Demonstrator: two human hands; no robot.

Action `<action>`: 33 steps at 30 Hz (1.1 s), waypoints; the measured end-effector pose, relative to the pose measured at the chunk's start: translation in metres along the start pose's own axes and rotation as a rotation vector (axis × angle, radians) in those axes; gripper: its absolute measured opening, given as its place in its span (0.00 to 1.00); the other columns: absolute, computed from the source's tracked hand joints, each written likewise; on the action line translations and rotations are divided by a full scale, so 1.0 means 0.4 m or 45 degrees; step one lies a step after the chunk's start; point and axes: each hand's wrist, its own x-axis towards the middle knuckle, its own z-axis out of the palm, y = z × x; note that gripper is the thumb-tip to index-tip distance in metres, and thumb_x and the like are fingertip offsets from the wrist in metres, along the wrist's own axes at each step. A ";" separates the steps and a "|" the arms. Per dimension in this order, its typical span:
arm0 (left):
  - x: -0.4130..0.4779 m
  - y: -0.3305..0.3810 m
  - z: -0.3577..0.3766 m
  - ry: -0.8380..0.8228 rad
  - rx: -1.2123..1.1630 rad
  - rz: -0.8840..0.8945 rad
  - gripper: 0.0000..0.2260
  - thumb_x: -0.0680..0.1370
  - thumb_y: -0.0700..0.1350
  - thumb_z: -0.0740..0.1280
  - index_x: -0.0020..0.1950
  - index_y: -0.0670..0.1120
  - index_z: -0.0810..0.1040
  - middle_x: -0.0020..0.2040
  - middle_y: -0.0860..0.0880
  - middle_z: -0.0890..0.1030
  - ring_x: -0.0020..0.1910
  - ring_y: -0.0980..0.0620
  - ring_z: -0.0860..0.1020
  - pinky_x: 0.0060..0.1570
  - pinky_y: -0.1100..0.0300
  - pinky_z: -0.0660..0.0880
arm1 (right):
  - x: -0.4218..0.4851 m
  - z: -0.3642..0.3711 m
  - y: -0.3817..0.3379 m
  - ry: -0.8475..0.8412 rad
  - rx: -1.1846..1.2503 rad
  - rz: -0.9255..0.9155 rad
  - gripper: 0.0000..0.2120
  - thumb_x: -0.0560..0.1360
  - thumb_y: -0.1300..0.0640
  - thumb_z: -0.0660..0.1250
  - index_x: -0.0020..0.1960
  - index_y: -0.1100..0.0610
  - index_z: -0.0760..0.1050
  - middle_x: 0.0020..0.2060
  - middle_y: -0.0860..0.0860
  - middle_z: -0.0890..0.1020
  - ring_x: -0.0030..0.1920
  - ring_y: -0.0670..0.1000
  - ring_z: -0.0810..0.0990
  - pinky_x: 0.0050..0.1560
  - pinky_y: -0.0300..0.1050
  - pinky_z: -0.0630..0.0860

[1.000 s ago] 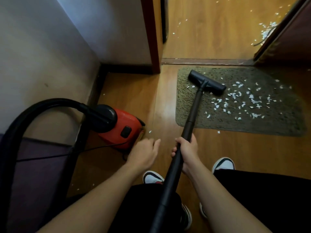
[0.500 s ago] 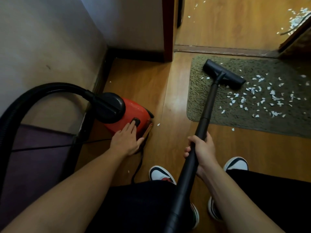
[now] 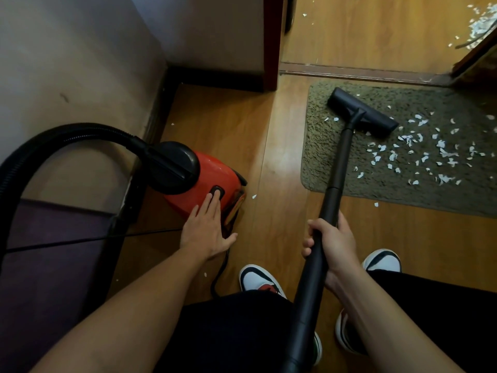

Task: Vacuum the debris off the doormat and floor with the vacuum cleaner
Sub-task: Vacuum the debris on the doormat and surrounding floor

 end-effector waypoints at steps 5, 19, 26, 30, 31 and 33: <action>-0.001 0.009 -0.025 -0.080 -0.010 -0.041 0.47 0.76 0.72 0.49 0.80 0.39 0.40 0.80 0.44 0.35 0.79 0.47 0.39 0.77 0.47 0.50 | 0.001 0.007 0.000 0.014 0.015 0.007 0.20 0.78 0.68 0.64 0.67 0.53 0.71 0.35 0.54 0.71 0.22 0.48 0.71 0.21 0.39 0.69; -0.275 0.254 -0.342 -0.181 -1.649 -0.097 0.20 0.78 0.64 0.60 0.57 0.53 0.81 0.61 0.49 0.80 0.61 0.47 0.78 0.63 0.48 0.74 | -0.029 0.006 -0.030 0.020 -0.008 -0.045 0.16 0.78 0.70 0.62 0.63 0.55 0.70 0.35 0.57 0.72 0.22 0.49 0.73 0.22 0.40 0.72; -0.426 0.346 -0.353 -0.354 -1.808 -0.199 0.16 0.79 0.57 0.63 0.65 0.55 0.67 0.49 0.45 0.80 0.36 0.47 0.83 0.34 0.52 0.82 | -0.076 -0.021 -0.013 -0.032 -0.079 -0.057 0.20 0.76 0.71 0.67 0.65 0.61 0.68 0.36 0.58 0.77 0.26 0.52 0.78 0.28 0.45 0.78; -0.461 0.356 -0.335 -0.356 -1.639 -0.144 0.15 0.80 0.55 0.63 0.64 0.54 0.66 0.42 0.45 0.80 0.26 0.52 0.79 0.28 0.58 0.77 | -0.115 -0.035 0.019 -0.059 -0.055 -0.015 0.19 0.75 0.71 0.68 0.62 0.61 0.68 0.36 0.59 0.77 0.28 0.53 0.79 0.29 0.46 0.79; -0.468 0.357 -0.338 -0.374 -1.653 -0.147 0.14 0.81 0.54 0.63 0.63 0.52 0.67 0.41 0.45 0.80 0.24 0.53 0.78 0.26 0.59 0.76 | -0.125 -0.035 0.025 -0.057 -0.017 0.005 0.17 0.75 0.71 0.68 0.60 0.62 0.69 0.34 0.59 0.77 0.27 0.53 0.79 0.28 0.45 0.79; -0.485 0.357 -0.346 -0.396 -1.699 -0.155 0.11 0.81 0.52 0.63 0.61 0.49 0.68 0.39 0.46 0.78 0.21 0.55 0.75 0.22 0.61 0.73 | -0.148 -0.035 0.029 -0.039 0.053 0.032 0.13 0.76 0.72 0.66 0.58 0.62 0.69 0.32 0.60 0.76 0.25 0.52 0.78 0.25 0.43 0.78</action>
